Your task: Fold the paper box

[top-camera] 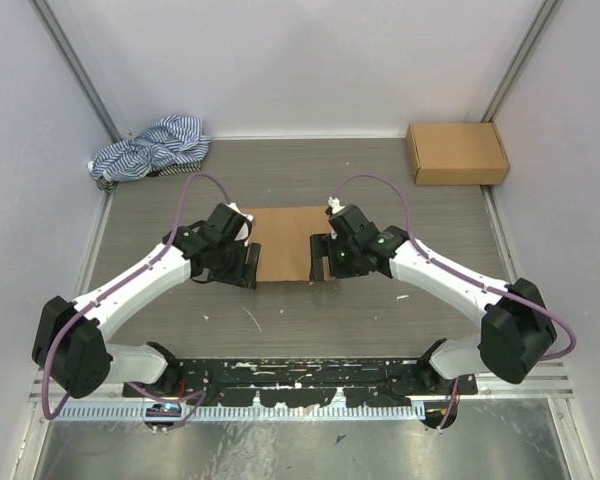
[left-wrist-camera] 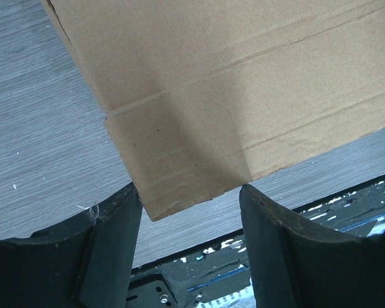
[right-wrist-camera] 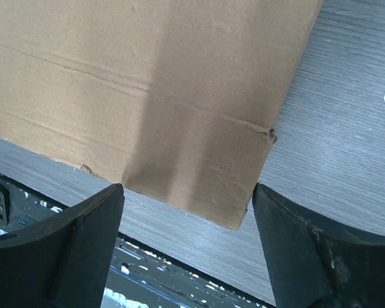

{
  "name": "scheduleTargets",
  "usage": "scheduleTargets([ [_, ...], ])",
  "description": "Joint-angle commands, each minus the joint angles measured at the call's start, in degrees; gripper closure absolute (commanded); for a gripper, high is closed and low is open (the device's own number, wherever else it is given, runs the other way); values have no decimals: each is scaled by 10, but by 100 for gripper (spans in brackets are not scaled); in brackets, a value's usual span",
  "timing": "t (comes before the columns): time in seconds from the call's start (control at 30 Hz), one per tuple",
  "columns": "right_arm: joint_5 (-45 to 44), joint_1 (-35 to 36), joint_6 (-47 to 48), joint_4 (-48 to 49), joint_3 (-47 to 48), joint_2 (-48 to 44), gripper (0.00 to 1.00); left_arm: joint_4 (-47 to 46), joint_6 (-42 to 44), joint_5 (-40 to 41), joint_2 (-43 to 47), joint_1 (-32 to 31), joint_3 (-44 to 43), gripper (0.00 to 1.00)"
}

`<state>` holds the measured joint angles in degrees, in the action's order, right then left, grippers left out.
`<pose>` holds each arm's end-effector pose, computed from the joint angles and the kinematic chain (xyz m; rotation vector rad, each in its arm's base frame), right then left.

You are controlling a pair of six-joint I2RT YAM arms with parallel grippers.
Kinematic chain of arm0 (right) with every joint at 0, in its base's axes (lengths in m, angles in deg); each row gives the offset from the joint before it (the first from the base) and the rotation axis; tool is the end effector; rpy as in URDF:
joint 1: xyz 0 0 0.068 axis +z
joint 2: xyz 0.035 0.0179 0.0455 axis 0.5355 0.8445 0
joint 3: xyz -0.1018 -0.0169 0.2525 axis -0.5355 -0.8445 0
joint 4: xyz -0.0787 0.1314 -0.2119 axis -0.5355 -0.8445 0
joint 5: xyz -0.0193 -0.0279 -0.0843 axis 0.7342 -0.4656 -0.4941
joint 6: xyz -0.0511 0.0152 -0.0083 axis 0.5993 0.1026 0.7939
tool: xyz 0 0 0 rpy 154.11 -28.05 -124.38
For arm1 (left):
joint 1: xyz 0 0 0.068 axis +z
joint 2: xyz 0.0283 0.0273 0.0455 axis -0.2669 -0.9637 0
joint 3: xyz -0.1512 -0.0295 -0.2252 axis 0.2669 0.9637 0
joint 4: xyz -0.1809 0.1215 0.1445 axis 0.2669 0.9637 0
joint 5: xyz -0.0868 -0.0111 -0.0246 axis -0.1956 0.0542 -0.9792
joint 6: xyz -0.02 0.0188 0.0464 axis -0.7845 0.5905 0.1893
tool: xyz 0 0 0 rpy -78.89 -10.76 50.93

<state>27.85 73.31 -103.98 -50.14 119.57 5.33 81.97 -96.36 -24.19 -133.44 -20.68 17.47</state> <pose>0.2087 0.1841 0.2440 -0.3006 2.6163 0.5399 0.2000 -0.1486 0.2437 0.3663 2.7315 -0.3655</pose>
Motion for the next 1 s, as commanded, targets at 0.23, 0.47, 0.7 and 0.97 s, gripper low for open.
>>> scheduleTargets([
  [0.23,29,4,10,6,22,19,14,1,6,-27,0,-3,-10,32],
  [0.47,29,4,6,25,11,24,14,-8,5,-27,-8,-3,0,32],
  [0.7,45,3,4,25,17,29,15,-7,6,-26,-6,-3,2,32],
  [0.97,34,3,13,28,13,35,15,-18,4,-29,-14,-3,8,32],
])
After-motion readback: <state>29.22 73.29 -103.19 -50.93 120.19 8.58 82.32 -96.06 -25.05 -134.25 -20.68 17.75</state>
